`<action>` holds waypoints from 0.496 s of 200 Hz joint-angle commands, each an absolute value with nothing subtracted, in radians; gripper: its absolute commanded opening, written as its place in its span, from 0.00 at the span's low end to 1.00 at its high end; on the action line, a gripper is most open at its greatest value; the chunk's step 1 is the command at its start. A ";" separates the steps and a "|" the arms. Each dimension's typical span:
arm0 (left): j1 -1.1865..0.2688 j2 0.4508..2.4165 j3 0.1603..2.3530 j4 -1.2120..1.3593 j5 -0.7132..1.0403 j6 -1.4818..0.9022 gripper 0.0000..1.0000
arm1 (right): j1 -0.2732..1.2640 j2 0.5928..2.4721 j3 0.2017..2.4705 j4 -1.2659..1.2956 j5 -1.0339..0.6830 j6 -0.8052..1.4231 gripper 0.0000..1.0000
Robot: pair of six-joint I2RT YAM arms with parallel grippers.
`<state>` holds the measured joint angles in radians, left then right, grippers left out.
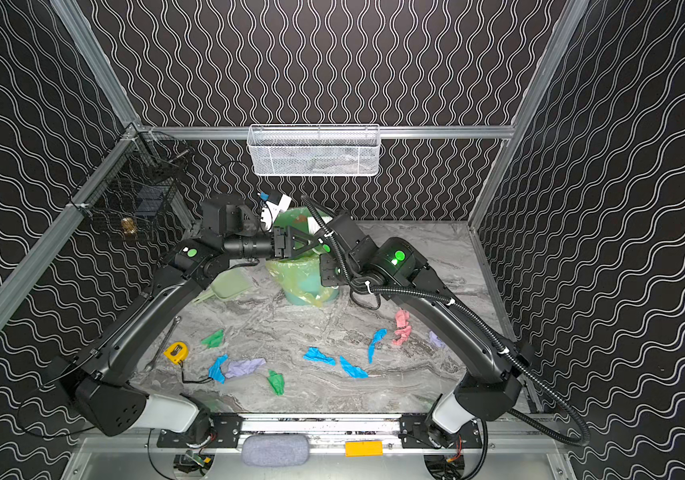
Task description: Sweep away the paper scraps from the table
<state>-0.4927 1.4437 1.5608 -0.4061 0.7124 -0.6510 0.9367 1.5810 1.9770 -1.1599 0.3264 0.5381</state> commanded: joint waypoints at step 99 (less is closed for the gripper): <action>-0.516 1.451 1.526 -0.252 0.650 -0.757 0.00 | 0.968 1.577 1.985 -1.100 0.317 0.522 0.37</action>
